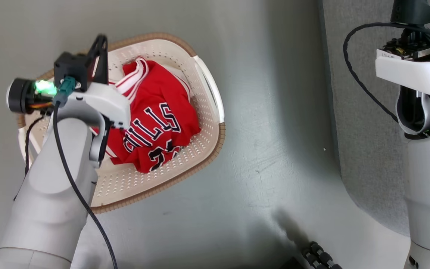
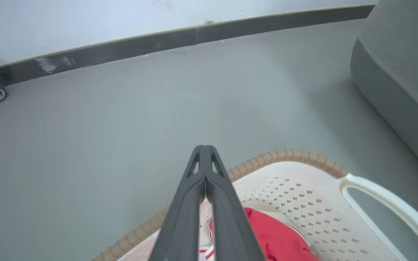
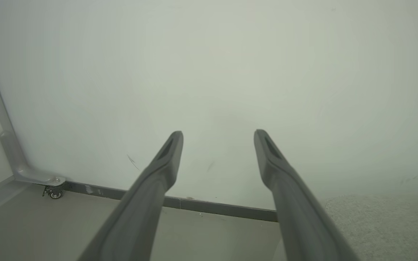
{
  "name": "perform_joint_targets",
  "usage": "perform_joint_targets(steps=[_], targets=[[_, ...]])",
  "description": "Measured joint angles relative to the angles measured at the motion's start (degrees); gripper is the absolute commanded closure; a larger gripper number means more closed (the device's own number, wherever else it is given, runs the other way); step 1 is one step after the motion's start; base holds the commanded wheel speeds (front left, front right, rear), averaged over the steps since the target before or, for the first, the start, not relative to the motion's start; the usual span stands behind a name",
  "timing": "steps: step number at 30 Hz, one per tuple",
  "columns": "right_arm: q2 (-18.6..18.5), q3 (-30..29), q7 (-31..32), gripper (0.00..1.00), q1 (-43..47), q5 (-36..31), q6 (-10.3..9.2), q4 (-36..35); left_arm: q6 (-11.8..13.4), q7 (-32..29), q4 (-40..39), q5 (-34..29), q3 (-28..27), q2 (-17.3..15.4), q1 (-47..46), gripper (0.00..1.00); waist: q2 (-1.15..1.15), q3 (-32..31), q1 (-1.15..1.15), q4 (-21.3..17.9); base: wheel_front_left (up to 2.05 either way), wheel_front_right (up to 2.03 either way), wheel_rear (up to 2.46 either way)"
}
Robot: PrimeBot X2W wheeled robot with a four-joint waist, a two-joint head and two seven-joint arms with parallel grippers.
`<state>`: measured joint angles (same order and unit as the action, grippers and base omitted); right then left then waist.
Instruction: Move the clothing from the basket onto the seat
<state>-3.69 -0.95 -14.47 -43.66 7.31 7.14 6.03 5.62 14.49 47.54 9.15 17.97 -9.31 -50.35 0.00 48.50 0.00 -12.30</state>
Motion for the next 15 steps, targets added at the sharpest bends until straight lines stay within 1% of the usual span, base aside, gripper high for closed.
perform_joint_targets(steps=[3,4,5,6,7,13,14,15], targets=[[-0.1,0.0,0.0,0.00,0.2,-0.3,0.00,0.2,0.5,0.2,-5.0,0.3,-0.8,0.3,0.2,0.83,0.00,-1.1,0.00,0.6,0.00,0.00,0.00],[-0.2,-0.1,0.0,0.00,0.2,-0.3,0.00,0.2,0.6,0.2,-6.5,0.3,-1.0,0.4,0.5,0.73,0.00,-1.5,0.00,0.9,0.00,0.00,0.00],[-0.3,-0.1,0.0,0.00,0.2,-0.3,0.00,0.3,0.7,0.2,-8.0,0.3,-1.2,0.4,0.8,0.72,0.00,-1.9,0.00,1.1,0.00,0.00,0.00],[-0.3,-0.1,-0.1,0.00,0.3,-0.4,0.00,0.3,1.0,0.2,-9.3,0.3,-1.3,0.4,1.2,0.68,0.00,-2.3,0.00,1.3,0.00,0.00,0.00],[-0.4,-0.1,-0.1,0.00,0.4,-0.5,0.00,0.4,1.0,0.2,-10.6,0.3,-1.5,0.5,1.6,0.59,0.00,-2.7,0.00,1.5,0.00,0.00,0.00],[-0.9,-0.8,-0.1,0.00,1.8,-0.8,0.00,0.8,2.0,0.2,-18.4,0.3,-2.9,0.7,4.1,0.51,0.00,-5.4,0.00,2.6,0.00,0.00,0.00],[-1.1,-0.8,-0.1,0.00,2.0,-0.9,0.00,0.8,2.0,0.2,-19.6,0.3,-3.1,0.7,4.5,0.43,0.00,-5.8,0.00,2.8,0.00,0.00,0.00],[-1.2,-0.9,-0.1,0.00,2.3,-0.9,0.00,0.9,2.0,0.2,-20.7,0.3,-3.3,0.7,4.9,0.38,0.00,-6.3,0.00,3.0,0.00,0.00,0.00]])
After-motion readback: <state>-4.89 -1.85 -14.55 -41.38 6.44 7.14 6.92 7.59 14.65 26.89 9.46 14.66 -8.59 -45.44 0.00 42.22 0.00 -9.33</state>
